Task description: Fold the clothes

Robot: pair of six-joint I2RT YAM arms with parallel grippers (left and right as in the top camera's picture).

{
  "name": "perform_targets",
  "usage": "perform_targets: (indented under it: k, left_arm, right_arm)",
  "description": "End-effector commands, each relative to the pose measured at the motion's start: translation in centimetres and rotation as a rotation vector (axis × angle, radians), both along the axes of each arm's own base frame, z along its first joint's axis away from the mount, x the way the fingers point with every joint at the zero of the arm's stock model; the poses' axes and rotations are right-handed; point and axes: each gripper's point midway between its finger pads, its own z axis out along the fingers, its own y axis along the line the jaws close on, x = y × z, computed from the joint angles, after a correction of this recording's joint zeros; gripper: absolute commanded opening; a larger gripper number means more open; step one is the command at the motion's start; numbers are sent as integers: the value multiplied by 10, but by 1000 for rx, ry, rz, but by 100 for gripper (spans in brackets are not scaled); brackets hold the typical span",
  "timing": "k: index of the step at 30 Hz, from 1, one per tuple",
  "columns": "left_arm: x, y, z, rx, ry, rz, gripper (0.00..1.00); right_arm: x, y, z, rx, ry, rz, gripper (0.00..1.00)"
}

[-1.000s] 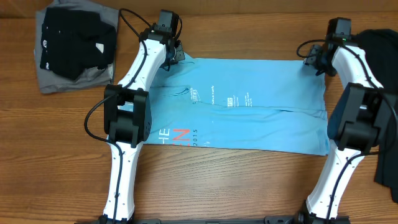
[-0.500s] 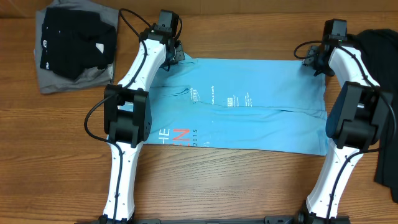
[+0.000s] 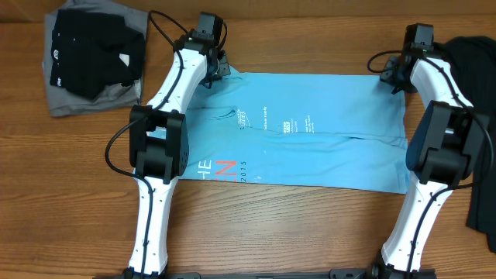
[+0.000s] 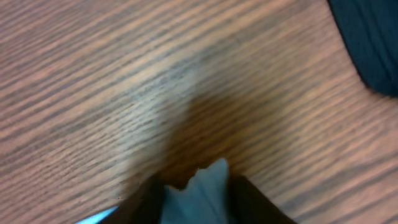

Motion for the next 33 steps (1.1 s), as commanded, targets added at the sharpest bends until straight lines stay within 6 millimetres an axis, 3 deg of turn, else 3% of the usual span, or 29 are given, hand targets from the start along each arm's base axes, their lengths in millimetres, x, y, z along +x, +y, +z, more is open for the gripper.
perform_targets:
  k: [1, 7, 12, 17, 23, 27, 33]
  left_arm:
    - [3, 5, 0, 13, -4, 8, 8]
    - [0, 4, 11, 6, -1, 6, 4]
    - [-2, 6, 46, 3, -33, 7, 4]
    - [-13, 14, 89, 26, -59, 21, 4]
    - [-25, 26, 134, 63, -103, 43, 4]
    - [-38, 29, 141, 71, -70, 41, 4]
    - [-80, 46, 139, 136, 80, 97, 4]
  right_arm:
    - [-9, -3, -24, 1, 64, -9, 27]
    - [-17, -5, -20, 7, 99, -22, 4]
    - [-28, -18, -10, -3, 132, -116, 4]
    - [-34, -25, 14, 35, 132, -227, 4]
    - [-42, -22, 36, 57, 142, -262, 4]
    - [-52, -19, 44, 78, 157, -310, 4]
    - [-76, -16, 64, 101, 198, -387, 4]
